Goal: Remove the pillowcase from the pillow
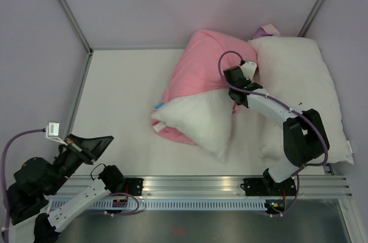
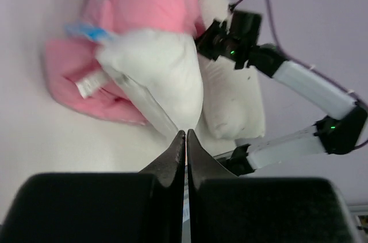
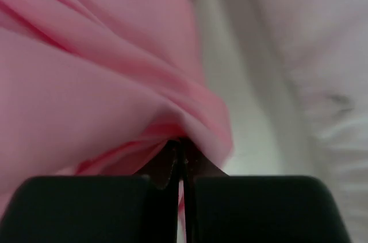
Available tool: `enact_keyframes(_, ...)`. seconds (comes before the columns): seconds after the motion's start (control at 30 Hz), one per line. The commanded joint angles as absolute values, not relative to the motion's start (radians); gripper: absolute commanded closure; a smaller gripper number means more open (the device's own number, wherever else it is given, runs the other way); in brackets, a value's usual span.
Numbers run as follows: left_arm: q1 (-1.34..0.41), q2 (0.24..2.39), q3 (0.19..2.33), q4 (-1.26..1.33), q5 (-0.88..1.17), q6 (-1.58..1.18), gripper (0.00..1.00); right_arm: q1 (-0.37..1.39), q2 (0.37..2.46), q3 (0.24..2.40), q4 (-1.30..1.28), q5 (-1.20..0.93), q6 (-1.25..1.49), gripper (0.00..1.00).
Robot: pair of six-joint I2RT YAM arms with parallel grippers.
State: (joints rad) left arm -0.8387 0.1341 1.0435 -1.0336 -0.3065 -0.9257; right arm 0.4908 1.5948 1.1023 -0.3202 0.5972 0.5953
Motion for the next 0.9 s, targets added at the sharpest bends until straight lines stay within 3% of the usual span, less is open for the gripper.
enact_keyframes(0.0, -0.848, 0.109, 1.077, -1.091, -0.370, -0.957, 0.98, 0.295, 1.611, 1.121, -0.474, 0.802, 0.525, 1.00)
enact_keyframes(0.07, -0.854, 0.113, 1.068, -1.060, -0.338, -0.939, 0.98, 0.262, 1.597, 1.141, -0.466, 0.763, 0.493, 1.00)
enact_keyframes(0.2, -0.859, 0.204, 0.981, -0.985, -0.285, -0.948, 0.96, 0.264, 1.501, 1.092, -0.384, 0.388, 0.402, 0.97)
enact_keyframes(0.23, -0.858, 0.228, 0.950, -0.950, -0.266, -0.960, 0.89, 0.267, 1.480, 1.077, -0.374, 0.336, 0.400, 0.94)
enact_keyframes(0.27, -0.857, 0.256, 0.913, -0.907, -0.206, -0.983, 0.66, 0.268, 1.459, 1.039, -0.365, 0.298, 0.396, 0.90)
enact_keyframes(0.33, -0.858, 0.354, 0.795, -0.715, -0.135, -0.985, 0.36, 0.279, 1.390, 0.991, -0.354, 0.221, 0.390, 0.85)
enact_keyframes(0.4, -0.857, 0.437, 0.705, -0.538, -0.077, -0.985, 0.24, 0.282, 1.349, 0.971, -0.368, 0.207, 0.382, 0.84)
enact_keyframes(0.43, -0.857, 0.522, 0.686, -0.487, -0.049, -0.982, 0.13, 0.284, 1.310, 0.956, -0.374, 0.207, 0.373, 0.84)
enact_keyframes(0.53, -0.856, 0.700, 0.673, -0.362, -0.040, -0.976, 0.00, 0.284, 1.258, 0.928, -0.394, 0.210, 0.361, 0.83)
enact_keyframes(0.73, -0.812, 0.934, 0.712, -0.259, -0.061, -0.942, 0.00, 0.282, 1.226, 0.888, -0.388, 0.158, 0.370, 0.83)
enact_keyframes(0.87, -0.761, 1.021, 0.628, -0.025, 0.088, -0.954, 0.00, 0.282, 1.224, 0.877, -0.380, 0.133, 0.371, 0.83)
